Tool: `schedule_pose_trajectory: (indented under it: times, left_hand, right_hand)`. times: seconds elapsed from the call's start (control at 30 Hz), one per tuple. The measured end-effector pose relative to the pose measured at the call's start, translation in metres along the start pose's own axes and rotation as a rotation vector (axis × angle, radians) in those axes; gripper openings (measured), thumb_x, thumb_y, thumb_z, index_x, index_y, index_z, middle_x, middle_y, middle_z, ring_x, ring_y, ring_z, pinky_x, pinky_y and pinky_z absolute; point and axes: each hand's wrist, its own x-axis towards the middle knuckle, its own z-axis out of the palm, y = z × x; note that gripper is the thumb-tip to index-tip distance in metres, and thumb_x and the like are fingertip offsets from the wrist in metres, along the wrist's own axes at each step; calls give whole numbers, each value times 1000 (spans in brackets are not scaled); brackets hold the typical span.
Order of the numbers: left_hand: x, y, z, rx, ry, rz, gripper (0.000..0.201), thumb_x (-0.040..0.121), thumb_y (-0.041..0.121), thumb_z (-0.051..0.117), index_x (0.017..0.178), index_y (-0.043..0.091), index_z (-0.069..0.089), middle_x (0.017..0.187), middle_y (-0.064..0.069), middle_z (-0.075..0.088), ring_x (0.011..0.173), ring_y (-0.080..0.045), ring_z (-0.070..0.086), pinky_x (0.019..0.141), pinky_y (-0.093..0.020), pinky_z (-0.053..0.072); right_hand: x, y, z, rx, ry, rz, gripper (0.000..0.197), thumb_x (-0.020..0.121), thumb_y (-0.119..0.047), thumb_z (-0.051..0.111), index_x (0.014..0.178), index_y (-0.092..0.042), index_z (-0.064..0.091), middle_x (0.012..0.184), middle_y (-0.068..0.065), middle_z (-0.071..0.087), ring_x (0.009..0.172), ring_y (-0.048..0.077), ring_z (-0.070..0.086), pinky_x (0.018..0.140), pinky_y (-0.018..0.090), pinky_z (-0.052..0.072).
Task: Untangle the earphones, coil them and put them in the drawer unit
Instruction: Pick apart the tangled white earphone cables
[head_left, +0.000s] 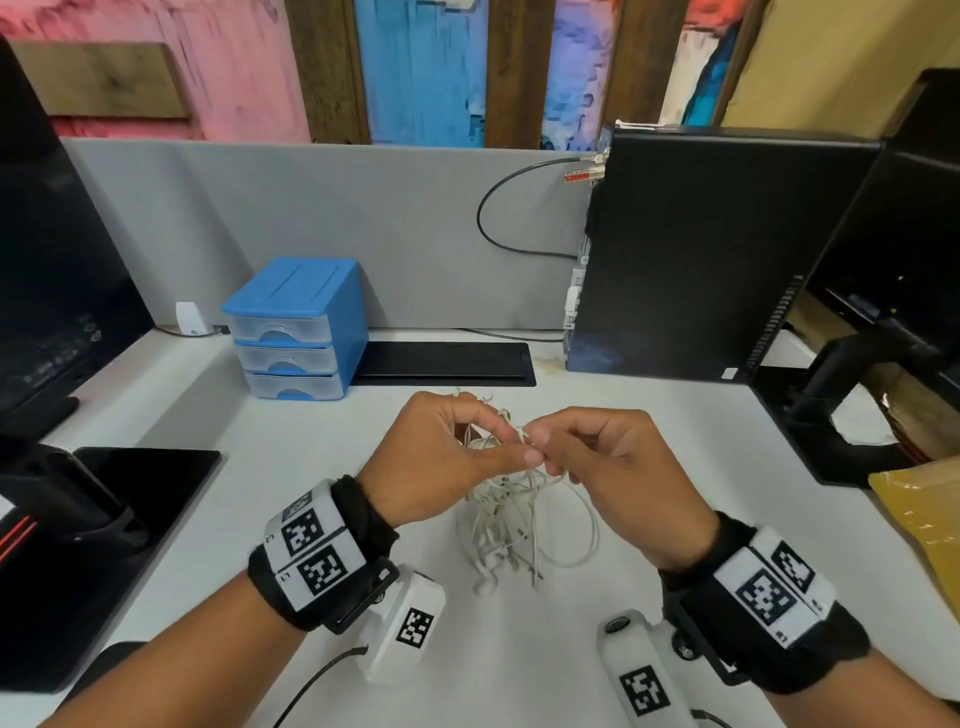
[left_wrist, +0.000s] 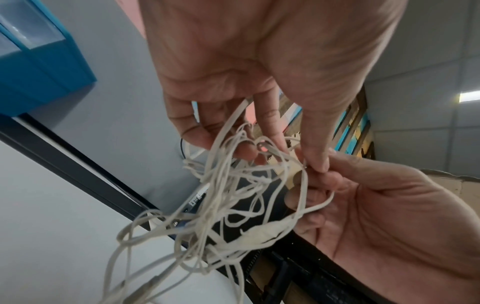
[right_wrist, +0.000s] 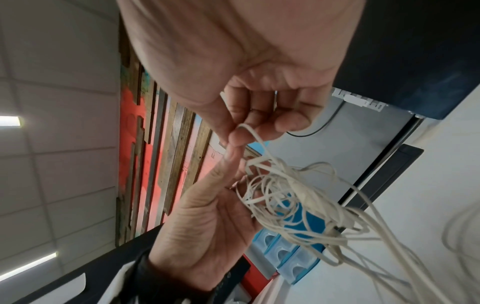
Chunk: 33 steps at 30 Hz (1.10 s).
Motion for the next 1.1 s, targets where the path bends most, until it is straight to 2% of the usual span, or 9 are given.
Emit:
schedule_pose_trajectory:
  times: [0.17, 0.27, 0.4, 0.5, 0.57, 0.67, 0.8, 0.97, 1.1]
  left_hand:
    - [0, -1, 0, 55, -1, -25, 9, 80, 25, 78, 79, 16, 79, 76, 2, 72, 68, -11, 62, 66, -22, 47]
    - [5, -5, -3, 72, 67, -122, 15, 87, 17, 70, 75, 11, 76, 70, -2, 72, 63, -21, 61, 65, -24, 49]
    - [12, -9, -13, -40, 154, -280, 29, 91, 8, 61, 65, 13, 73, 67, 0, 72, 58, -7, 62, 60, -18, 47]
    - [12, -5, -17, -123, 172, -331, 38, 93, 9, 57, 58, 17, 72, 72, -9, 74, 58, -13, 62, 60, -25, 48]
    - [10, 0, -14, -141, 150, -305, 31, 93, 9, 59, 64, 11, 72, 74, -11, 74, 59, -16, 63, 59, -26, 51]
    - [6, 3, -7, -135, 101, -233, 22, 90, 10, 65, 70, 2, 68, 70, -12, 73, 58, -18, 59, 56, -26, 50]
    - [1, 0, 0, -97, 38, -120, 22, 86, 17, 73, 71, 3, 67, 65, -19, 66, 57, -23, 53, 58, -30, 45]
    - [1, -4, 1, -52, 47, -54, 20, 84, 23, 76, 69, 11, 70, 70, -23, 66, 58, -27, 53, 59, -39, 46]
    - [1, -2, 3, -60, 56, -55, 22, 80, 27, 78, 70, 9, 71, 65, -18, 66, 55, -23, 53, 59, -34, 47]
  right_hand:
    - [1, 5, 2, -71, 1, -41, 15, 92, -9, 64, 90, -13, 78, 79, 3, 73, 66, 5, 58, 67, 17, 49]
    - [5, 6, -3, -77, 67, -22, 19, 93, -7, 62, 81, -16, 74, 74, -2, 68, 70, 8, 59, 72, 21, 49]
    - [7, 2, -11, 190, -54, 80, 18, 89, -10, 54, 74, -12, 65, 65, 3, 59, 82, 21, 67, 77, 20, 49]
    - [9, -2, -12, 317, -71, 223, 21, 87, -19, 59, 68, -10, 62, 58, 22, 44, 66, 35, 66, 86, 43, 49]
    - [9, -3, -12, 216, -45, 281, 32, 92, -33, 62, 73, -7, 63, 45, 16, 42, 59, 36, 59, 102, 60, 42]
    - [7, -2, -10, 56, -90, 266, 42, 81, -49, 64, 84, -7, 70, 44, 4, 45, 56, 31, 57, 91, 41, 52]
    - [5, 1, -3, 17, -164, 175, 24, 81, -30, 73, 84, -6, 75, 73, 8, 70, 58, 18, 58, 60, 20, 45]
    - [4, 1, -3, -72, -157, 180, 32, 86, -37, 68, 73, -8, 73, 54, -9, 63, 53, 5, 56, 62, 13, 45]
    - [2, 3, -1, -127, -202, 185, 25, 77, -31, 80, 73, -7, 74, 59, -1, 65, 57, 9, 56, 60, 18, 47]
